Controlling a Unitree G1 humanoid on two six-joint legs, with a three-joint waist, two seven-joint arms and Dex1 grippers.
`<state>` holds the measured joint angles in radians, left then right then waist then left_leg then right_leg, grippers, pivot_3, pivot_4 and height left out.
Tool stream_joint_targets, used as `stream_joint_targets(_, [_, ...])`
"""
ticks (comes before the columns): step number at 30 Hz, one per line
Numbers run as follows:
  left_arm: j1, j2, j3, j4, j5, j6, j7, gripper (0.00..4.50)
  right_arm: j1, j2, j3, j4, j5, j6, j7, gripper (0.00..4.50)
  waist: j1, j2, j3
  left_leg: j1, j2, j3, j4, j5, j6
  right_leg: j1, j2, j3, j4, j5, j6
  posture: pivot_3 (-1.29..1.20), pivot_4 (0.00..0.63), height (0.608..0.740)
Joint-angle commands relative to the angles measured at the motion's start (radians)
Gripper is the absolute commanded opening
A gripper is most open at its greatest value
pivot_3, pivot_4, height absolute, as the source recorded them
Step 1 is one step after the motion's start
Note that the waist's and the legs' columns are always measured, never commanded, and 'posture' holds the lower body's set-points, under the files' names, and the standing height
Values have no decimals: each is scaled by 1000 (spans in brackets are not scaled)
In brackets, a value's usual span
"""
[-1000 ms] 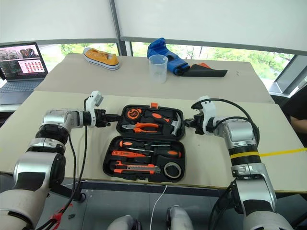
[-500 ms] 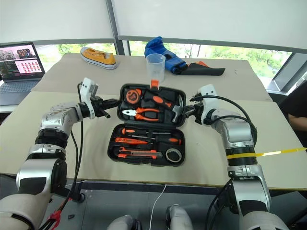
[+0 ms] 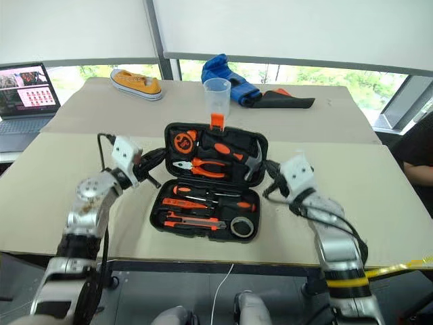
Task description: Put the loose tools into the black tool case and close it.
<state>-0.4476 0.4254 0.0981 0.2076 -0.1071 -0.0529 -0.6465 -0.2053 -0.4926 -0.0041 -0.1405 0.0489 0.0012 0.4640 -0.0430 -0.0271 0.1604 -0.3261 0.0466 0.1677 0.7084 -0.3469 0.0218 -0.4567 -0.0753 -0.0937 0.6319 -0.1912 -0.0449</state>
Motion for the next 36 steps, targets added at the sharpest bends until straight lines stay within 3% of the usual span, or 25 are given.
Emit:
stream_joint_targets(1, [179, 50, 125, -176, 18, 24, 115, 999, 178, -77, -73, -26, -46, -144, 20, 353, 4, -1, -2, 6, -1, 0, -6, 0, 0, 2, -1, 1, -1, -1, 1, 0, 150, 724])
stream_joint_targets(7, [340, 109, 191, -331, -72, 200, 101, 3238, 330, -143, -102, -119, -23, -203, 79, 2296, 29, -1, -1, 8, 0, 3, -5, 1, 0, -2, -2, 5, 1, 0, 0, 0, 150, 724])
stream_joint_targets(11, [370, 199, 254, -350, -169, 349, 28, 4500, 378, -211, -130, -201, 108, -43, 195, 3665, 31, -1, -1, 8, 0, 3, -5, 1, 0, 0, -2, 5, 1, 1, 1, 0, 150, 724])
stream_joint_targets(15, [263, 293, 227, -196, -163, 350, -37, 4500, 410, -323, -156, -286, 294, 126, 366, 3665, 34, -1, -1, 9, 1, 1, -5, 1, 0, -2, 0, 4, 1, -1, -2, 0, 150, 724])
stream_joint_targets(16, [207, 304, 186, -142, -153, 328, -77, 4500, 409, -342, -144, -304, 328, 149, 406, 3410, 38, -1, -1, 9, 1, 0, -5, 1, 0, -2, 0, 3, 1, -1, -3, 0, 150, 724])
stream_joint_targets(19, [21, 304, 57, 50, -96, 223, -194, 3809, 395, -398, -80, -364, 390, 215, 516, 2578, 55, -2, -1, 9, 0, 0, -5, 1, 0, 0, 0, -1, 0, -1, -3, 0, 150, 724])
stream_joint_targets(26, [-384, 166, -162, 510, 59, -48, -319, 1127, 258, -409, 78, -408, 398, 308, 607, 132, 55, -6, -2, 4, -5, 0, 0, 0, 3, 0, 0, -3, -2, 4, -10, 0, 150, 724])
stream_joint_targets(29, [-493, 99, -223, 663, 114, -148, -352, 46, 174, -380, 146, -395, 373, 342, 607, 0, 52, -8, -1, 0, -6, 0, 4, -2, 5, -1, 0, -5, -4, 5, -8, 0, 150, 724])
stream_joint_targets(32, [-553, 59, -276, 765, 172, -219, -368, 46, 104, -339, 185, -345, 296, 353, 544, 0, 51, -9, -1, -2, -7, 0, 5, -2, 5, -1, 0, -5, -5, 5, -7, 0, 150, 724])
stream_joint_targets(36, [-543, 69, -312, 766, 168, -301, -549, 46, 23, -319, 183, -189, 117, 322, 399, 0, 40, -10, -1, -4, -6, -1, 6, -2, 5, -2, -1, -6, -4, 5, -7, 0, 150, 724])
